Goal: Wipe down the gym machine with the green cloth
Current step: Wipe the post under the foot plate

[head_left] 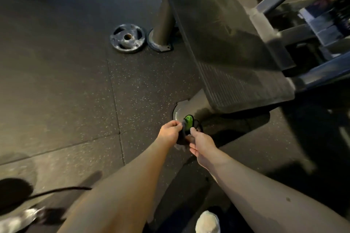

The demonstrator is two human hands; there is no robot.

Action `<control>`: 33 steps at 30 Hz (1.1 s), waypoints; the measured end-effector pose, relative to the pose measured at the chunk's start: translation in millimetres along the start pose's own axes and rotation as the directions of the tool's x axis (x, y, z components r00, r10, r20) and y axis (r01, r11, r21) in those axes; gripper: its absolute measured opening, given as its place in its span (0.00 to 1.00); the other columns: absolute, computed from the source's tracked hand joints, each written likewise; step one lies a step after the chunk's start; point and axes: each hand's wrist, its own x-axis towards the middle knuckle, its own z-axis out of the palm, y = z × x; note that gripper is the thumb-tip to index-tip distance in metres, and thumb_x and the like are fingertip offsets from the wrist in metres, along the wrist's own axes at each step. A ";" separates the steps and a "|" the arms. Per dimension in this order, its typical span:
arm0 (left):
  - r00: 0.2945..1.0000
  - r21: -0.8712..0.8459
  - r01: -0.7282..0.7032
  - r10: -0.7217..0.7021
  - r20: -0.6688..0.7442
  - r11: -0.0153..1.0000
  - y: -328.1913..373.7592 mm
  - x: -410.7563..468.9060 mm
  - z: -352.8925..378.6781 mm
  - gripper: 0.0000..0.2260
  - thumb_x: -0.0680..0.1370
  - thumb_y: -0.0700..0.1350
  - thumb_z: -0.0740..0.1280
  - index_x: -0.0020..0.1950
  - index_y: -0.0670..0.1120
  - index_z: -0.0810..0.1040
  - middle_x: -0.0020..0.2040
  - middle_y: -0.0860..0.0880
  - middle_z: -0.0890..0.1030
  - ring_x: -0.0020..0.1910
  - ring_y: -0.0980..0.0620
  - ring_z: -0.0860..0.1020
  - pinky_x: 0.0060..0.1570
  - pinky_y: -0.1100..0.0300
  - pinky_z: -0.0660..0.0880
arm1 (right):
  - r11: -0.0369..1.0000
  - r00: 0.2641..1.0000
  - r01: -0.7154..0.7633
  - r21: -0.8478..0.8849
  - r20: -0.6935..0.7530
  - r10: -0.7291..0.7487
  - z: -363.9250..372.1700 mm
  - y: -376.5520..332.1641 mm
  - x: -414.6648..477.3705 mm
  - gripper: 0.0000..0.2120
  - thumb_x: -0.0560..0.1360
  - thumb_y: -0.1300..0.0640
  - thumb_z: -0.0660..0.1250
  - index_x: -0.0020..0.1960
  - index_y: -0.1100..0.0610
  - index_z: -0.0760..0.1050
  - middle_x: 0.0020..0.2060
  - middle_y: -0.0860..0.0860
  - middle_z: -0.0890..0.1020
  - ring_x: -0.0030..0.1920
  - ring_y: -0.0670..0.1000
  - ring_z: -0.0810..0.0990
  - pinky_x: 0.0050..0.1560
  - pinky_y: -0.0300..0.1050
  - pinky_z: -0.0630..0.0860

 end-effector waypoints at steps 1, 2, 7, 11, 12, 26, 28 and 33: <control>1.000 -0.001 0.019 -0.019 0.013 1.000 14.2 -20.4 -6.6 0.08 0.84 0.41 0.64 0.46 0.45 0.80 0.48 0.42 0.81 0.48 0.46 0.79 0.44 0.58 0.76 | 1.000 1.000 0.006 -0.031 0.023 -0.006 -0.4 -5.8 -21.5 0.17 0.83 0.50 0.64 0.68 0.57 0.75 0.56 0.53 0.84 0.55 0.51 0.79 0.65 0.49 0.71; 0.999 0.001 0.031 -0.031 0.022 1.000 27.8 -41.1 -13.1 0.08 0.84 0.41 0.64 0.48 0.45 0.81 0.49 0.41 0.82 0.49 0.45 0.80 0.44 0.58 0.77 | 0.997 1.000 0.024 -0.071 0.016 -0.023 -0.5 -11.9 -42.1 0.17 0.83 0.49 0.64 0.68 0.56 0.75 0.55 0.51 0.84 0.56 0.51 0.79 0.68 0.51 0.71; 0.998 0.088 0.043 -0.047 0.039 0.995 94.2 -152.4 -42.6 0.07 0.83 0.40 0.64 0.54 0.40 0.81 0.47 0.44 0.80 0.43 0.51 0.78 0.36 0.67 0.76 | 0.987 0.999 0.034 -0.154 0.040 -0.028 3.5 -48.2 -156.3 0.22 0.82 0.52 0.65 0.75 0.50 0.71 0.65 0.51 0.80 0.69 0.56 0.75 0.74 0.63 0.67; 0.998 0.085 0.053 -0.055 0.027 0.995 146.9 -236.4 -58.6 0.08 0.83 0.42 0.64 0.56 0.42 0.82 0.52 0.43 0.82 0.49 0.48 0.81 0.43 0.59 0.77 | 0.989 0.998 0.007 -0.146 0.058 0.001 -1.0 -81.3 -244.4 0.23 0.78 0.56 0.71 0.72 0.50 0.73 0.62 0.52 0.83 0.66 0.56 0.78 0.72 0.64 0.69; 0.999 0.071 0.044 -0.045 0.012 0.996 160.8 -256.7 -60.8 0.08 0.84 0.43 0.64 0.55 0.43 0.82 0.52 0.43 0.82 0.48 0.49 0.81 0.43 0.59 0.76 | 0.987 0.998 0.015 -0.160 0.067 -0.004 -5.2 -90.3 -267.5 0.22 0.77 0.57 0.72 0.70 0.49 0.74 0.60 0.52 0.84 0.64 0.56 0.79 0.71 0.63 0.70; 0.990 0.052 -0.109 0.112 -0.081 0.993 295.6 -409.8 -43.1 0.04 0.83 0.43 0.65 0.52 0.46 0.80 0.50 0.46 0.81 0.51 0.49 0.80 0.49 0.56 0.78 | 0.964 0.981 0.175 -0.200 0.123 -0.152 -44.6 -203.4 -435.7 0.17 0.78 0.57 0.72 0.65 0.54 0.78 0.56 0.53 0.83 0.54 0.54 0.82 0.62 0.54 0.78; 0.990 0.057 -0.118 0.122 -0.074 0.991 312.3 -416.7 -46.8 0.04 0.83 0.43 0.66 0.53 0.47 0.80 0.54 0.44 0.82 0.55 0.47 0.82 0.57 0.50 0.80 | 0.940 0.967 0.242 -0.241 0.142 -0.212 -49.1 -221.6 -448.9 0.17 0.79 0.55 0.71 0.66 0.55 0.77 0.55 0.51 0.82 0.55 0.52 0.78 0.62 0.53 0.74; 0.989 0.000 -0.145 0.144 -0.023 0.990 348.5 -419.3 -68.9 0.08 0.84 0.48 0.64 0.56 0.46 0.80 0.55 0.43 0.83 0.55 0.46 0.83 0.56 0.51 0.80 | 0.889 0.928 0.360 -0.284 0.211 -0.308 -37.5 -255.8 -457.6 0.13 0.80 0.53 0.69 0.63 0.53 0.77 0.54 0.52 0.82 0.54 0.53 0.80 0.58 0.53 0.78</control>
